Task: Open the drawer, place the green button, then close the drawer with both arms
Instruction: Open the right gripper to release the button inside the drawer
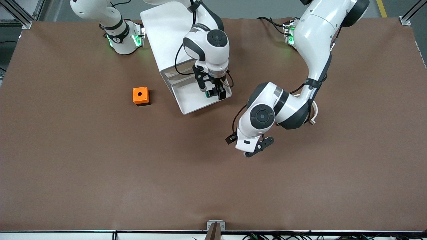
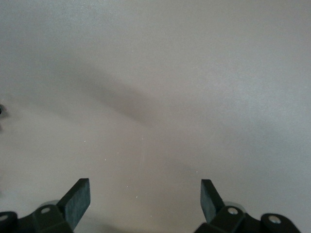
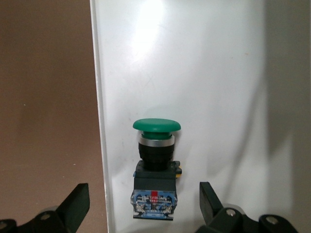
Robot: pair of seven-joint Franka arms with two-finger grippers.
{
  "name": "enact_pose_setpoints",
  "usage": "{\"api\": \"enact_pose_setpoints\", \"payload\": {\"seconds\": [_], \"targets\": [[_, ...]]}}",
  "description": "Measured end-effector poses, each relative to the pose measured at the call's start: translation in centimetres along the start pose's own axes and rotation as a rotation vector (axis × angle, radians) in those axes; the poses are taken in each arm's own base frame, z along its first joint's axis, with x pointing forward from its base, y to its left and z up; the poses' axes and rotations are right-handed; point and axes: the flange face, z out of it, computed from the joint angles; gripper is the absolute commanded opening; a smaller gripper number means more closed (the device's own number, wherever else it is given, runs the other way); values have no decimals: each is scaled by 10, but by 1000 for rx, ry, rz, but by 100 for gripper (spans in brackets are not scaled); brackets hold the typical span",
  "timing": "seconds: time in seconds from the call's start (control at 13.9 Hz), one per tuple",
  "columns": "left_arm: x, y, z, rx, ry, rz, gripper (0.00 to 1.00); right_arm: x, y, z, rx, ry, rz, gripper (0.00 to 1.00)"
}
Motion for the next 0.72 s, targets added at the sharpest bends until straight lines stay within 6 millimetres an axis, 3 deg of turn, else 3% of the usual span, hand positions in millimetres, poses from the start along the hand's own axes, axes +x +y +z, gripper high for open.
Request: {"api": "enact_pose_setpoints", "payload": {"seconds": [0.29, 0.72], "targets": [[1, -1, -2, -3, 2, -2, 100, 1, -5, -3, 6, 0, -113, 100], [13, -6, -5, -6, 3, -20, 100, 31, -28, -22, -90, 39, -414, 100]]}}
